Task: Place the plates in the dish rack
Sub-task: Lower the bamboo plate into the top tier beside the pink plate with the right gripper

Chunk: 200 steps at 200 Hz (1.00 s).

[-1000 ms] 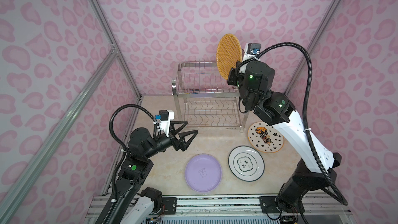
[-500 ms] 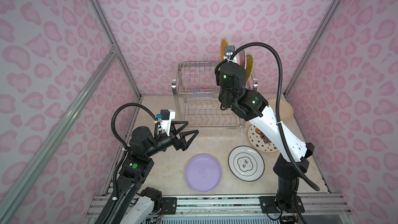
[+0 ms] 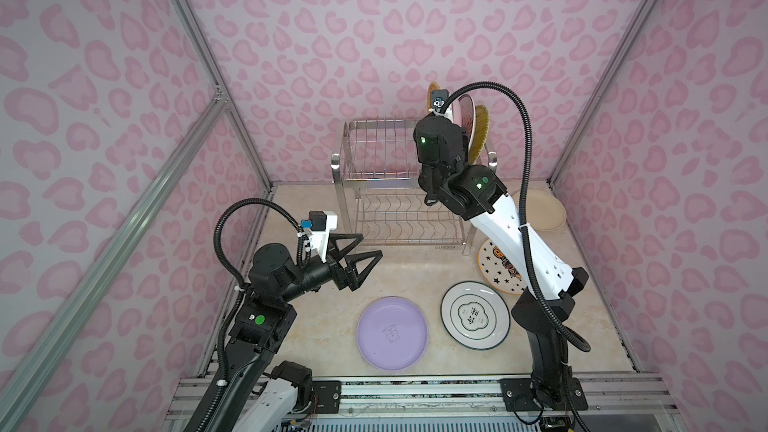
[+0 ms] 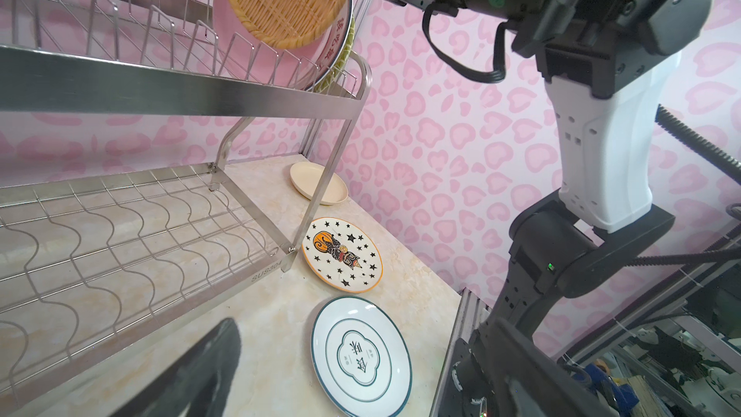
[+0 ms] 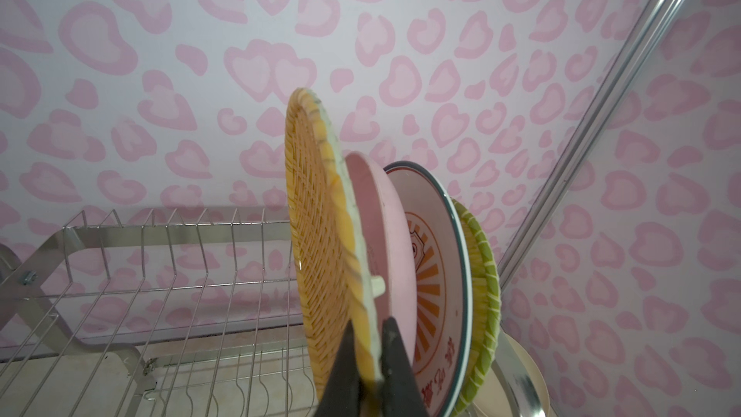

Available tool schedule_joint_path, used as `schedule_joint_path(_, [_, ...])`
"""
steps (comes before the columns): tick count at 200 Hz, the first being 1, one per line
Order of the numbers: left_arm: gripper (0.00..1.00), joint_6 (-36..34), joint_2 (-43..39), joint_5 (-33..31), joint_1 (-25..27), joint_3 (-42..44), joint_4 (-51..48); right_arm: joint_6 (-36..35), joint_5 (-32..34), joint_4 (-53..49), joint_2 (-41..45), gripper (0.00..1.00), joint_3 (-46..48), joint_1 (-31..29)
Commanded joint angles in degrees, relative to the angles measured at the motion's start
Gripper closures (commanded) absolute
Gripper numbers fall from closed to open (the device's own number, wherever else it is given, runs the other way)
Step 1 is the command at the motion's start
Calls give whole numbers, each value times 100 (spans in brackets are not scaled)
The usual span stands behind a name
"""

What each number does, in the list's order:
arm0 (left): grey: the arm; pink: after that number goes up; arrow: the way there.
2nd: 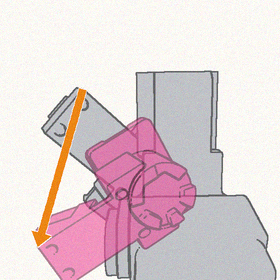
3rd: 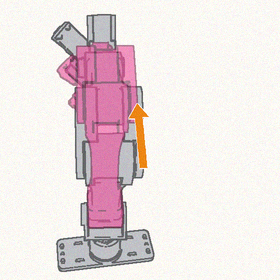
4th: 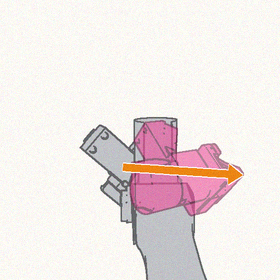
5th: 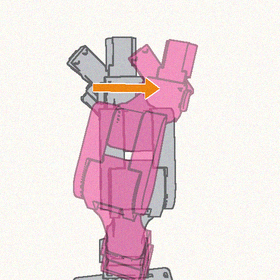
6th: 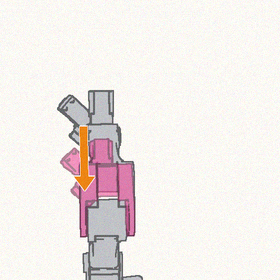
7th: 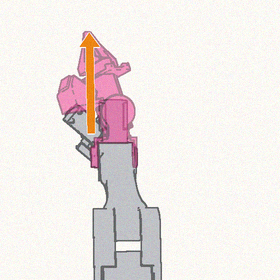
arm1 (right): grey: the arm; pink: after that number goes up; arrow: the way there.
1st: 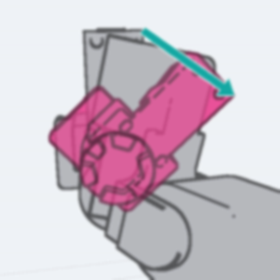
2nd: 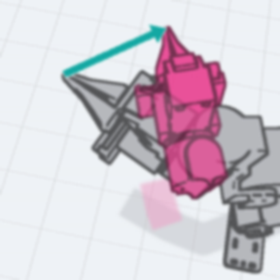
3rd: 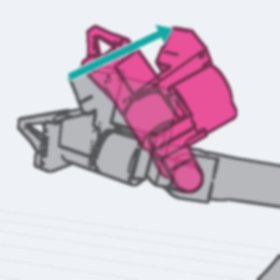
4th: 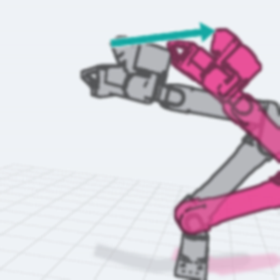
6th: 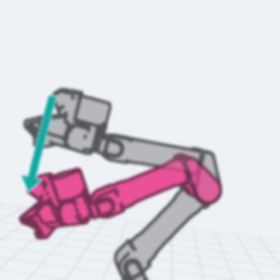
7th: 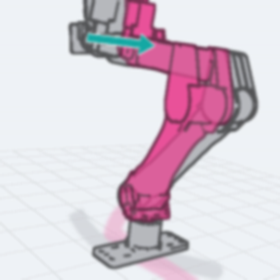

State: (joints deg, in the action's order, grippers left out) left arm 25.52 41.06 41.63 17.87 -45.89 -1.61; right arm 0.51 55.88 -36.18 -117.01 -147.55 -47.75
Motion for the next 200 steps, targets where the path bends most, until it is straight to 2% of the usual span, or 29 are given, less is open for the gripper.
schedule_joint_path(1, [2,22,16,100,-18,-43,256,304,-126,-47,-92,100,-24,63])
schedule_joint_path(133, [2,138,16,222,-123,-34,356,671,-49,-195,-471,100,-203,256])
schedule_joint_path(200, [2,155,-19,249,-134,-25,385,1185,-156,-475,-529,100,-224,397])
